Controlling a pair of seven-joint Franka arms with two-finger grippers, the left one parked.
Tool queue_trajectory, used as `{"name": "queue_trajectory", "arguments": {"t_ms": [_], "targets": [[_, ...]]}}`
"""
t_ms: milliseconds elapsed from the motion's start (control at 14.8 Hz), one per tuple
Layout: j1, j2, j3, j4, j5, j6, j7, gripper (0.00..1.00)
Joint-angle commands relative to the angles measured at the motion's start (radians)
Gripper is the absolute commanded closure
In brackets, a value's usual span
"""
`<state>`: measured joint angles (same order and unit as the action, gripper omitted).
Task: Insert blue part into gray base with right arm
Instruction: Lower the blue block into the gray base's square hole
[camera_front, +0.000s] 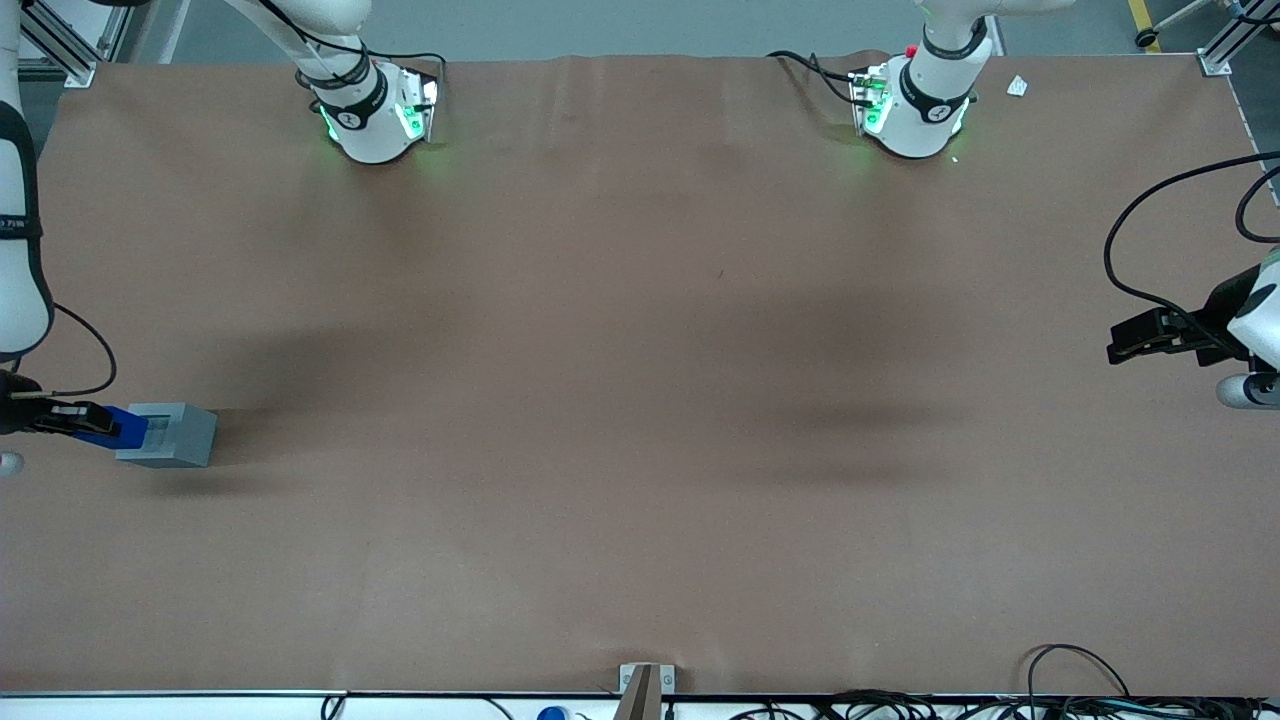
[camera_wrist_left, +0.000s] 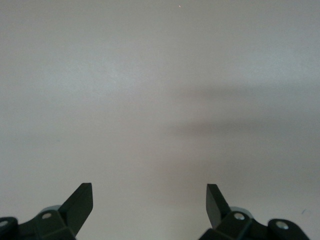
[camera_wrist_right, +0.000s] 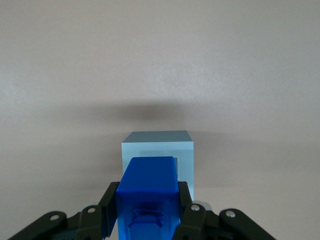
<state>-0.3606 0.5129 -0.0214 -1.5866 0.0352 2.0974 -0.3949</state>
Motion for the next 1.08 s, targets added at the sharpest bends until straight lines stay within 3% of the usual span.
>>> {"name": "queue_trajectory", "arguments": {"t_ms": [0, 1017], "targets": [[-0.026, -0.001, 0.02, -0.015, 0.014, 0.01, -0.024, 0.84], [-0.032, 0.016, 0.02, -0.049, 0.014, 0.041, -0.022, 0.84]]}}
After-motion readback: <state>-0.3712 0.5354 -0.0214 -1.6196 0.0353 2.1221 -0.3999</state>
